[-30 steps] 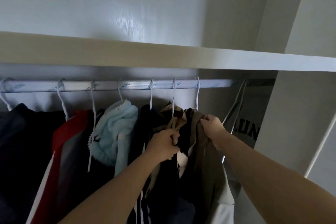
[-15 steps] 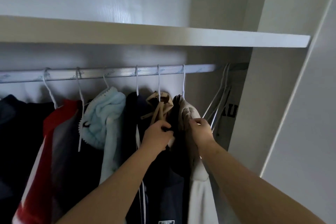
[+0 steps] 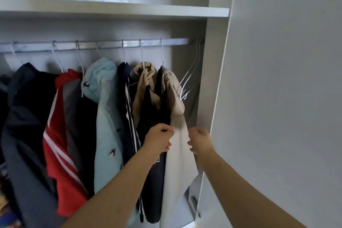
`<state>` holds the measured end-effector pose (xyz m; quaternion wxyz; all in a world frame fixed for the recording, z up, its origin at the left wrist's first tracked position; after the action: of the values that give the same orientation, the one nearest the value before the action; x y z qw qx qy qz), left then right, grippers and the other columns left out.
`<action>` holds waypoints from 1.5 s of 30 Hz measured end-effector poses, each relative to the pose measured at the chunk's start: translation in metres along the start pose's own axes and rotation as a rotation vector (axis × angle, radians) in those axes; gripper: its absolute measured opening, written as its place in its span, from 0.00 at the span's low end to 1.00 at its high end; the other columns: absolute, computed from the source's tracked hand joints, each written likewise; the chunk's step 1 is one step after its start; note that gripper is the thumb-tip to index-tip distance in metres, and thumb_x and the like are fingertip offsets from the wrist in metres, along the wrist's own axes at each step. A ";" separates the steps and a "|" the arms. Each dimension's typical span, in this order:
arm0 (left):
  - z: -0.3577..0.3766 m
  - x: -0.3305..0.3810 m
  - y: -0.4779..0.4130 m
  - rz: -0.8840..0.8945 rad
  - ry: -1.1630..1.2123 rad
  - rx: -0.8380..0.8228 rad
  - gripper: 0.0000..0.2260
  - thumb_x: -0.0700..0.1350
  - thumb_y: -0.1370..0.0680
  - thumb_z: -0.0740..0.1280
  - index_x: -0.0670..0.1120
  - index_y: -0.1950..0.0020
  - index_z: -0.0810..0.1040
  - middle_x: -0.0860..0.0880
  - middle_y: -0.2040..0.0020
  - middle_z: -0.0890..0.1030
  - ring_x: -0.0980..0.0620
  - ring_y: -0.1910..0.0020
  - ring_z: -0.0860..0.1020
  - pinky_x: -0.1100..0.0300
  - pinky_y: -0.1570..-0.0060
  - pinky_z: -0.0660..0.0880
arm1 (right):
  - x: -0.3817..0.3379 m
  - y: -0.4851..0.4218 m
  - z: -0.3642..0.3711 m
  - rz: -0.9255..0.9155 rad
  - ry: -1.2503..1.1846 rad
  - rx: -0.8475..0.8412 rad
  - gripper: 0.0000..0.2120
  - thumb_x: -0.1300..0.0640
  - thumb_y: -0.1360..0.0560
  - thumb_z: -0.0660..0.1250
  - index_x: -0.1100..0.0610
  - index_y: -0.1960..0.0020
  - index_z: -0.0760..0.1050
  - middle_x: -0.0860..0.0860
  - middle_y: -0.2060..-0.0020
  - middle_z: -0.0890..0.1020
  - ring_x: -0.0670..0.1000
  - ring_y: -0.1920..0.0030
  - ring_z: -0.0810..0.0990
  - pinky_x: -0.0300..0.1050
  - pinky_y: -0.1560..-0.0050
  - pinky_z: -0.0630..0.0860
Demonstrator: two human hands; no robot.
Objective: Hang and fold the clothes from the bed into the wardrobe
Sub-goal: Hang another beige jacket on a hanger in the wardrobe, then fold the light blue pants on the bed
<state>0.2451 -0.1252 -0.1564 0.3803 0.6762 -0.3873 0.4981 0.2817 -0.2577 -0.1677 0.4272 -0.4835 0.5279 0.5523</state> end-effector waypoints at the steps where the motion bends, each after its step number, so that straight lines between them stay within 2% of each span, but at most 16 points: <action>1: 0.006 -0.006 0.010 -0.016 0.008 -0.004 0.06 0.40 0.23 0.63 0.50 0.55 0.77 0.48 0.59 0.76 0.53 0.66 0.74 0.63 0.68 0.73 | 0.007 0.010 -0.006 0.026 0.002 -0.007 0.02 0.59 0.22 0.59 0.56 0.52 0.70 0.51 0.61 0.72 0.49 0.61 0.71 0.40 0.64 0.69; 4: 0.035 -0.033 0.055 -0.094 0.029 -0.040 0.06 0.39 0.23 0.63 0.48 0.56 0.77 0.48 0.61 0.76 0.54 0.70 0.74 0.63 0.67 0.74 | 0.039 0.053 -0.040 0.100 0.003 0.001 0.04 0.60 0.22 0.58 0.56 0.56 0.69 0.52 0.63 0.72 0.49 0.65 0.70 0.38 0.67 0.68; 6: 0.056 -0.050 0.083 -0.129 0.031 -0.088 0.05 0.39 0.23 0.63 0.48 0.56 0.77 0.49 0.63 0.75 0.54 0.72 0.72 0.65 0.70 0.73 | 0.061 0.081 -0.064 0.170 0.000 0.034 0.05 0.60 0.22 0.58 0.55 0.56 0.70 0.52 0.63 0.73 0.49 0.65 0.71 0.39 0.67 0.69; 9: 0.086 -0.075 0.122 -0.172 -0.007 -0.190 0.03 0.41 0.23 0.64 0.47 0.54 0.77 0.49 0.63 0.76 0.54 0.71 0.72 0.66 0.73 0.71 | 0.100 0.122 -0.098 0.285 -0.066 0.085 0.05 0.60 0.21 0.59 0.57 0.56 0.70 0.51 0.66 0.72 0.47 0.69 0.70 0.36 0.72 0.68; 12: 0.111 -0.092 0.148 -0.164 -0.045 -0.288 0.04 0.42 0.23 0.63 0.49 0.56 0.77 0.50 0.63 0.76 0.55 0.70 0.73 0.67 0.73 0.72 | 0.134 0.152 -0.123 0.357 -0.086 0.146 0.04 0.59 0.22 0.59 0.56 0.55 0.70 0.50 0.64 0.74 0.48 0.67 0.71 0.38 0.68 0.68; 17: 0.155 -0.125 0.197 -0.180 -0.179 -0.488 0.07 0.43 0.23 0.62 0.51 0.59 0.76 0.50 0.61 0.77 0.54 0.68 0.75 0.63 0.67 0.74 | 0.188 0.211 -0.163 0.467 -0.179 0.358 0.03 0.57 0.22 0.60 0.55 0.53 0.72 0.50 0.62 0.75 0.49 0.66 0.73 0.40 0.64 0.69; 23: 0.195 -0.162 0.274 -0.181 -0.273 -0.764 0.04 0.44 0.22 0.62 0.50 0.54 0.77 0.51 0.61 0.77 0.54 0.67 0.75 0.65 0.68 0.74 | 0.237 0.300 -0.199 0.544 -0.331 0.630 0.04 0.58 0.22 0.60 0.55 0.55 0.72 0.50 0.63 0.75 0.48 0.66 0.73 0.40 0.65 0.68; 27: 0.221 -0.181 0.347 -0.171 -0.374 -0.969 0.05 0.45 0.23 0.63 0.52 0.57 0.76 0.51 0.60 0.77 0.56 0.67 0.76 0.66 0.70 0.74 | 0.263 0.383 -0.228 0.578 -0.434 0.845 0.03 0.58 0.23 0.60 0.56 0.54 0.72 0.49 0.63 0.75 0.48 0.66 0.74 0.40 0.65 0.68; 31: 0.248 -0.189 0.434 -0.115 -0.453 -1.167 0.04 0.44 0.23 0.62 0.50 0.56 0.76 0.51 0.61 0.77 0.55 0.67 0.75 0.64 0.67 0.73 | 0.279 0.472 -0.260 0.547 -0.549 1.060 0.04 0.58 0.23 0.61 0.55 0.56 0.73 0.49 0.64 0.75 0.48 0.67 0.74 0.40 0.66 0.68; 37: 0.284 -0.196 0.610 -0.039 -0.510 -1.444 0.07 0.42 0.23 0.63 0.50 0.59 0.75 0.51 0.65 0.74 0.55 0.71 0.72 0.65 0.70 0.70 | 0.304 0.637 -0.312 0.483 -0.688 1.359 0.04 0.58 0.24 0.61 0.55 0.57 0.73 0.50 0.64 0.75 0.49 0.68 0.74 0.39 0.67 0.68; 45: 0.301 -0.219 0.841 0.001 -0.597 -1.727 0.07 0.42 0.22 0.62 0.49 0.60 0.74 0.51 0.66 0.74 0.56 0.74 0.70 0.66 0.73 0.67 | 0.339 0.847 -0.365 0.448 -0.798 1.625 0.05 0.59 0.24 0.61 0.54 0.59 0.73 0.49 0.67 0.76 0.49 0.69 0.74 0.40 0.66 0.68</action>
<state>-0.4448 -0.7100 -0.3248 0.6378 0.2574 -0.7079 -0.1604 -0.5766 -0.6999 -0.3489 0.6679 0.3025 0.6474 0.2082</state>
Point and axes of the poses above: each hand's wrist, its own y-axis away from the middle knuckle, its own z-axis out of the palm, x = y × z, the point moved 4 cm from there along -y, towards the middle knuckle
